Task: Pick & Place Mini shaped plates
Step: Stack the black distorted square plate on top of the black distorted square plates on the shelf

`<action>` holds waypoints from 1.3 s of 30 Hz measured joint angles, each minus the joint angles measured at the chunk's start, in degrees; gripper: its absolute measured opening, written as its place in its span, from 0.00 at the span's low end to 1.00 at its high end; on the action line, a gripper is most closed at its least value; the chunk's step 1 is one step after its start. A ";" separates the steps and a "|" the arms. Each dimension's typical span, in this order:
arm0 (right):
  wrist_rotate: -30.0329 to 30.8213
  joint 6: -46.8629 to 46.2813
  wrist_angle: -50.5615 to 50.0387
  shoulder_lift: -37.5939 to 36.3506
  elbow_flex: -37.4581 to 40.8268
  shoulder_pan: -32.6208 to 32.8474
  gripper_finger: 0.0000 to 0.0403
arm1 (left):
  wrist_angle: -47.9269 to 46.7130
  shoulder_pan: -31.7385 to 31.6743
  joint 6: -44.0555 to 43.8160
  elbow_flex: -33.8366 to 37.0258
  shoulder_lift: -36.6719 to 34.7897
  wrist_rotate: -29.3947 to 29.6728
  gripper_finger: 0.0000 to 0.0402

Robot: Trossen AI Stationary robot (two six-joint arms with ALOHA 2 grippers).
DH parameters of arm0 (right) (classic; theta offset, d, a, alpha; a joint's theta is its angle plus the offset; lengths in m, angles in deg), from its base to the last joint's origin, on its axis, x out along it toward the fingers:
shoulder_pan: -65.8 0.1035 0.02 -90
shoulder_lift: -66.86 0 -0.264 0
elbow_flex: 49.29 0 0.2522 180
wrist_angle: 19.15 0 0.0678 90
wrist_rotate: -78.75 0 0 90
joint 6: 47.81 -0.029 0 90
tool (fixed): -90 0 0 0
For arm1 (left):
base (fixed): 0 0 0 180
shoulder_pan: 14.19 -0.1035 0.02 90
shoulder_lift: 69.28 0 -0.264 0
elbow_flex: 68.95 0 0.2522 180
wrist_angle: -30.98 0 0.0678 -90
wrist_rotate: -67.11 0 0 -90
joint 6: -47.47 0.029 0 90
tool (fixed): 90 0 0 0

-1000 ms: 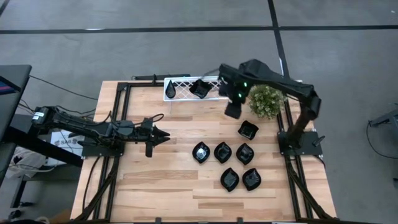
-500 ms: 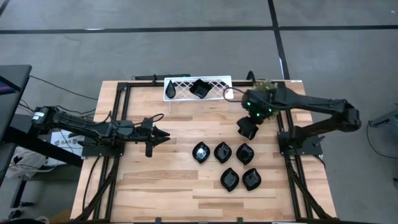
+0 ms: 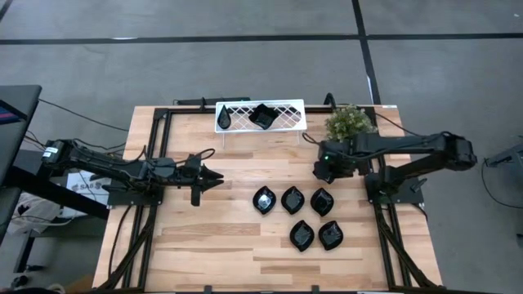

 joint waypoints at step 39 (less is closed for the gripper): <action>12.01 -14.36 18.54 0.01 16.41 2.08 0.20 | 1.23 0.00 0.00 0.00 0.00 -2.61 0.24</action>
